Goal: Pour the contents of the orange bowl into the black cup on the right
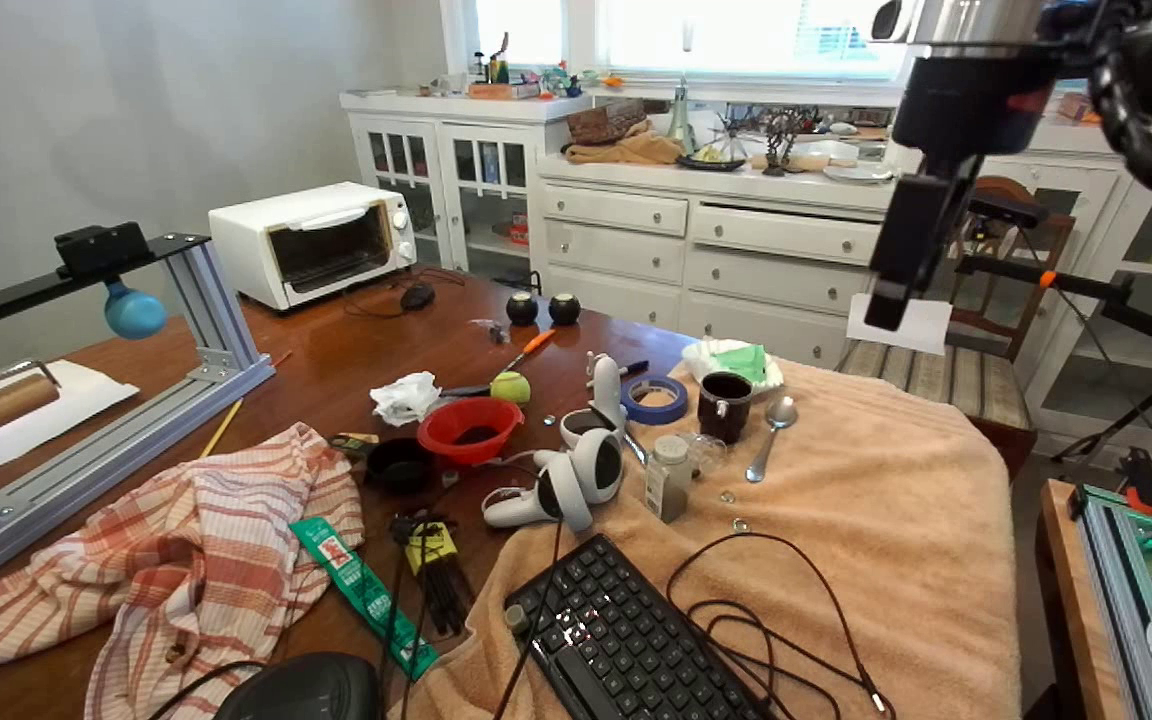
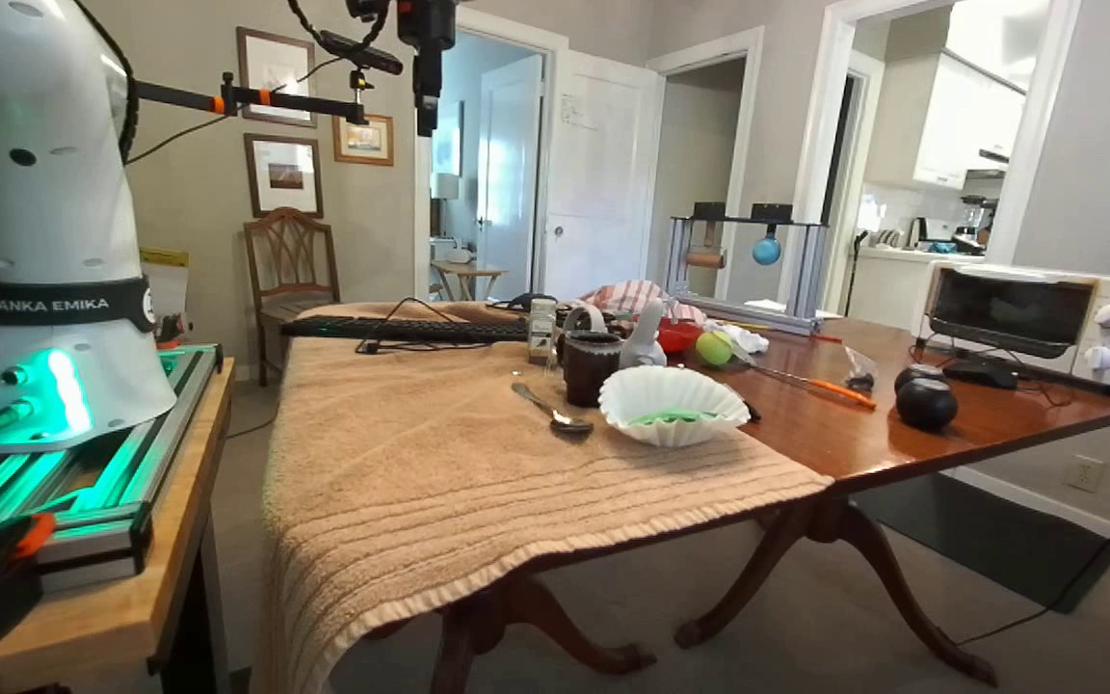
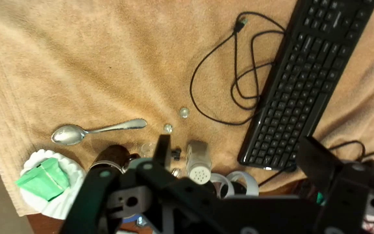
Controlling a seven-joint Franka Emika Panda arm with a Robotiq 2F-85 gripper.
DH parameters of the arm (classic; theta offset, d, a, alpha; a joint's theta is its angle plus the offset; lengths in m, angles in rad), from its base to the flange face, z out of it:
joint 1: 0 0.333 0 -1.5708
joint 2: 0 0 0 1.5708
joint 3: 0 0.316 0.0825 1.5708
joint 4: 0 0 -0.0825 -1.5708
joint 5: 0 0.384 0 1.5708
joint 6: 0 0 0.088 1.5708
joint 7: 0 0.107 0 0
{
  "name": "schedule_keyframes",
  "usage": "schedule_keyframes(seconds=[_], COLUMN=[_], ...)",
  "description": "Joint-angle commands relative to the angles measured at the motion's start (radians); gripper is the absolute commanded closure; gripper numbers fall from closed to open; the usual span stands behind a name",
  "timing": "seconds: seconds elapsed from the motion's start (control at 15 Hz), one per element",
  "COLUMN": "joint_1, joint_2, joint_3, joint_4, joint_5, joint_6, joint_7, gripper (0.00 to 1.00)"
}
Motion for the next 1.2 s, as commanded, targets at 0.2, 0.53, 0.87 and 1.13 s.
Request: schedule_keyframes(seconds=[0.2,0.53,0.87,1.13], joint_1=[-0.080,-0.106,-0.109,-0.115], joint_2=[0.218,0.279,0.378,0.390], joint_3=[-0.144,-0.169,-0.173,-0.168], joint_4=[0.248,0.318,0.402,0.404], joint_5=[0.169,0.214,0.226,0.211], joint_6=[0.028,0.028,0.028,0.074], joint_7=[0.010,0.032,0.069,0.108], gripper=[0.00,0.00,0.00,0.00])
